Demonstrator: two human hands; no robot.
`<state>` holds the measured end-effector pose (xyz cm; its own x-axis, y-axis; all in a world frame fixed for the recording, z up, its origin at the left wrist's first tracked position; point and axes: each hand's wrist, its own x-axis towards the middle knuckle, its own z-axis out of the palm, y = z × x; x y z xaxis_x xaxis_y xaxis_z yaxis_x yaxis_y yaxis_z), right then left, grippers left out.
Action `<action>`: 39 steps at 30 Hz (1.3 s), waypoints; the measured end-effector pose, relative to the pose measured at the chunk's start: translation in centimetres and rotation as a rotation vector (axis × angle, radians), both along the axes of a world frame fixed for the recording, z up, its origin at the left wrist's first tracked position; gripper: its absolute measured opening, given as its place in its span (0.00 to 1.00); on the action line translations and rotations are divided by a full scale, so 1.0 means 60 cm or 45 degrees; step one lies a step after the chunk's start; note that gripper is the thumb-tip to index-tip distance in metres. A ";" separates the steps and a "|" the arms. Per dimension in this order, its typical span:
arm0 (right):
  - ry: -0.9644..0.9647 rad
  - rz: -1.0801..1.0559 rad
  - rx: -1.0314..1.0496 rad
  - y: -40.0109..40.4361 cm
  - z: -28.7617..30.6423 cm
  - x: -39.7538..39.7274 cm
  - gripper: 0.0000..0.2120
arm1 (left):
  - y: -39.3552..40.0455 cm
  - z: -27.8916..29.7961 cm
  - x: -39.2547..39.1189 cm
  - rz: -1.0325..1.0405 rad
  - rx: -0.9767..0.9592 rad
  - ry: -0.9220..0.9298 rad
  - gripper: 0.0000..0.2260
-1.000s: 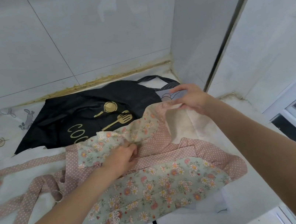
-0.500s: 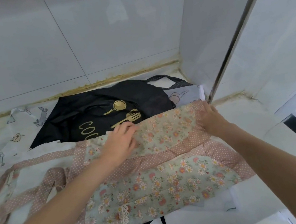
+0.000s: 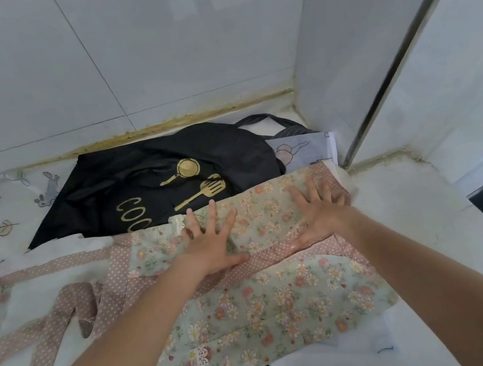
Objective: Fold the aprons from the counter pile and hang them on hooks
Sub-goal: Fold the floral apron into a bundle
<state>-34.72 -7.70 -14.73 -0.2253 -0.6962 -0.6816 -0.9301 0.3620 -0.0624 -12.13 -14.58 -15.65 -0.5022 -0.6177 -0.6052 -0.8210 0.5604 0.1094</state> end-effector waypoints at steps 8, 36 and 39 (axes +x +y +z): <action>0.181 0.177 -0.370 -0.056 0.020 -0.082 0.25 | -0.037 0.015 -0.034 0.219 -0.114 0.145 0.34; -0.244 0.129 -0.432 -0.050 0.122 0.033 0.25 | -0.041 0.044 0.004 0.216 -0.439 0.268 0.11; -0.408 0.023 -0.341 -0.071 0.085 0.097 0.29 | -0.039 0.052 0.017 0.182 -0.448 0.398 0.11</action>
<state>-28.87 -11.98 -9.61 -0.0175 -0.8605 -0.5092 -0.8543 0.2775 -0.4395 -11.09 -16.92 -12.52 -0.5220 -0.8335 -0.1812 -0.8503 0.4918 0.1874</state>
